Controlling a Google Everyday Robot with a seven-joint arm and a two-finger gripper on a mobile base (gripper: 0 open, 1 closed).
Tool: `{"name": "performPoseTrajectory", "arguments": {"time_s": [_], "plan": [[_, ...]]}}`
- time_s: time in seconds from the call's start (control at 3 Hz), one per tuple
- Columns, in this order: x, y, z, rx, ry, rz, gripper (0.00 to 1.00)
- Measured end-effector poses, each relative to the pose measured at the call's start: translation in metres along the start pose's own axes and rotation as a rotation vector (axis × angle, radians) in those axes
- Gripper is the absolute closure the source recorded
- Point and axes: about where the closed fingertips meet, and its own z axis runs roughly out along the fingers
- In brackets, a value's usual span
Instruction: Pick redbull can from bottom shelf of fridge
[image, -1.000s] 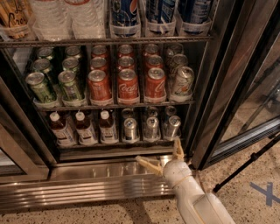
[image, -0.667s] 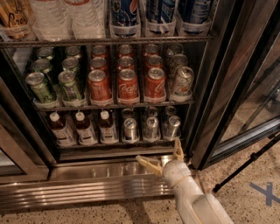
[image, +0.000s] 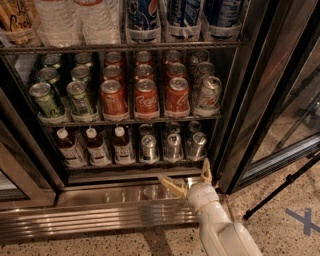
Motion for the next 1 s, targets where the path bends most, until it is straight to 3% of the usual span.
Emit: {"name": "performPoseTrajectory", "arguments": {"time_s": [0.33,1.0], "plan": [[0.0210,-0.0279,0.0005,0.142,0.069,0.005,0.00],[0.0210,-0.0279,0.0006,0.142,0.069,0.005,0.05]]}}
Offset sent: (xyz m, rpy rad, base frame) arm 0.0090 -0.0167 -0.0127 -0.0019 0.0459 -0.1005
